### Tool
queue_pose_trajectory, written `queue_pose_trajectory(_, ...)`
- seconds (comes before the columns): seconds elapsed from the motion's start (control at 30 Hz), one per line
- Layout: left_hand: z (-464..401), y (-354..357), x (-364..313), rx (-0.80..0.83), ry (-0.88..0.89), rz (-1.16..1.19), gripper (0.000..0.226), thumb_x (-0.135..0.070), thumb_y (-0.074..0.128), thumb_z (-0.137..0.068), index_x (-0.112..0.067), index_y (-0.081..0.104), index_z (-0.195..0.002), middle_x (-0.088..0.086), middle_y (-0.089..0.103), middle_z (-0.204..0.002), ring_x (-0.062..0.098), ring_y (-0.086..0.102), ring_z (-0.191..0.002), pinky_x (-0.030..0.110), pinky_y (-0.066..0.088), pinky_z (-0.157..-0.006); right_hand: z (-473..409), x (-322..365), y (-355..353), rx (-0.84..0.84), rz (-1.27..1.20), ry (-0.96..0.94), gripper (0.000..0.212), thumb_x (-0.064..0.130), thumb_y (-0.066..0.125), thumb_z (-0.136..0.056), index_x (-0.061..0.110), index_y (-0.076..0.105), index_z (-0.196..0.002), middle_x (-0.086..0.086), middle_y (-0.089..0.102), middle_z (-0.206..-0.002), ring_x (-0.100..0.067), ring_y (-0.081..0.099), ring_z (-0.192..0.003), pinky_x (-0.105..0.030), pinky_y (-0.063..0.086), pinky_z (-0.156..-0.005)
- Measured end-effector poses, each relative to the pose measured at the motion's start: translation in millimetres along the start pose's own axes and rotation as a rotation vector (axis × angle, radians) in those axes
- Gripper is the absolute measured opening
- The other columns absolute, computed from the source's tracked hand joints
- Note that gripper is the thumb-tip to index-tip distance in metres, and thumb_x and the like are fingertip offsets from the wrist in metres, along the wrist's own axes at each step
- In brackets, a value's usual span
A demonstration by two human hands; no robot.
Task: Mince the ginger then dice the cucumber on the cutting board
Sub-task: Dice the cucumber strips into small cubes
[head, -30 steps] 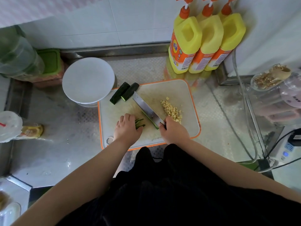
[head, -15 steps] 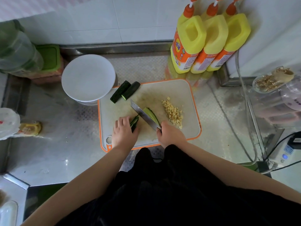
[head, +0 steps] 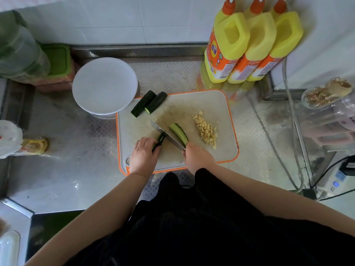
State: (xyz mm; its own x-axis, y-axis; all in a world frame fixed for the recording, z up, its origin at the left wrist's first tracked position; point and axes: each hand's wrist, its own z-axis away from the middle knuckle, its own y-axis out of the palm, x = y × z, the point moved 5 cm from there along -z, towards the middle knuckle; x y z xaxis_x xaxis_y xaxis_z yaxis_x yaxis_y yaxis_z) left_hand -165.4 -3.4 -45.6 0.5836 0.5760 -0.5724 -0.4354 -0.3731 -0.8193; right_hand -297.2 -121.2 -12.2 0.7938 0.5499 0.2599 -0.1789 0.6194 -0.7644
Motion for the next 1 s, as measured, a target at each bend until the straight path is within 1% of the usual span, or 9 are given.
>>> queue_pose_trajectory(0.1,1,0,0,-0.012,0.015,-0.007,0.013,-0.014,0.070,-0.087,-0.006,0.065,-0.096,0.010,0.060,-0.099,0.031,0.056,-0.095,0.040,0.049,-0.069,-2,-3,-2,-0.008,-0.086,0.025,0.026,0.033,0.039,-0.101,0.009,0.049,-0.106,-0.009,0.062,-0.091,-0.030,0.062,-0.089,-0.039,0.050,-0.074)
queue_pose_trajectory(0.17,2,-2,-1,-0.035,0.033,0.000,0.014,-0.015,0.070,-0.087,-0.007,0.065,-0.096,0.009,0.060,-0.099,0.029,0.055,-0.094,0.038,0.049,-0.069,-1,-5,-4,-0.011,-0.094,0.016,0.028,0.034,0.038,-0.101,0.010,0.050,-0.106,-0.007,0.060,-0.087,-0.029,0.063,-0.089,-0.039,0.051,-0.075)
queue_pose_trajectory(0.27,2,-4,-2,-0.043,0.069,-0.005,0.015,-0.017,0.072,-0.086,-0.008,0.067,-0.096,0.007,0.060,-0.102,0.026,0.055,-0.097,0.035,0.049,-0.067,3,-4,-6,-0.033,-0.046,-0.024,0.026,0.033,0.036,-0.102,0.010,0.047,-0.105,-0.004,0.055,-0.079,-0.029,0.063,-0.083,-0.039,0.050,-0.070)
queue_pose_trajectory(0.43,-1,3,0,0.021,0.105,-0.061,0.011,-0.016,0.071,-0.086,-0.008,0.070,-0.094,0.005,0.059,-0.102,0.025,0.055,-0.098,0.040,0.053,-0.062,10,5,-7,-0.027,0.047,-0.112,0.021,0.028,0.036,-0.102,0.009,0.043,-0.108,-0.006,0.056,-0.080,-0.030,0.059,-0.075,-0.038,0.047,-0.061)
queue_pose_trajectory(0.63,-1,4,-3,-0.021,0.152,-0.092,0.007,-0.011,0.072,-0.085,-0.005,0.072,-0.089,0.007,0.061,-0.094,0.029,0.059,-0.090,0.038,0.054,-0.058,2,6,5,0.025,0.115,-0.074,0.024,0.016,0.039,-0.099,0.007,0.039,-0.120,-0.010,0.060,-0.087,-0.028,0.052,-0.066,-0.034,0.038,-0.052)
queue_pose_trajectory(0.73,-1,5,-1,-0.014,0.162,-0.096,0.009,-0.013,0.069,-0.086,-0.005,0.072,-0.089,0.007,0.061,-0.094,0.029,0.059,-0.089,0.040,0.054,-0.056,0,8,4,0.014,0.079,-0.063,0.023,0.019,0.040,-0.100,0.005,0.043,-0.118,-0.011,0.062,-0.089,-0.029,0.057,-0.071,-0.036,0.044,-0.057)
queue_pose_trajectory(0.8,-1,4,-1,-0.018,0.167,-0.093,0.007,-0.011,0.070,-0.086,-0.005,0.072,-0.089,0.008,0.062,-0.094,0.030,0.059,-0.089,0.041,0.054,-0.055,-1,6,0,0.008,-0.007,-0.042,0.025,0.028,0.039,-0.101,0.007,0.047,-0.111,-0.011,0.063,-0.093,-0.031,0.062,-0.082,-0.038,0.050,-0.066)
queue_pose_trajectory(0.87,0,2,-3,-0.036,0.192,-0.089,0.005,-0.008,0.072,-0.085,-0.004,0.072,-0.089,0.008,0.062,-0.093,0.029,0.060,-0.087,0.041,0.054,-0.055,-1,2,-3,0.013,-0.079,-0.007,0.028,0.033,0.039,-0.101,0.008,0.049,-0.108,-0.012,0.064,-0.097,-0.032,0.062,-0.091,-0.039,0.050,-0.074)
queue_pose_trajectory(1.0,5,-4,-5,-0.058,0.210,-0.083,0.007,-0.011,0.074,-0.084,-0.005,0.070,-0.086,0.007,0.061,-0.096,0.027,0.058,-0.089,0.033,0.049,-0.054,4,0,-5,-0.004,-0.058,-0.020,0.025,0.033,0.038,-0.101,0.010,0.046,-0.105,-0.006,0.058,-0.084,-0.030,0.062,-0.086,-0.037,0.047,-0.068)
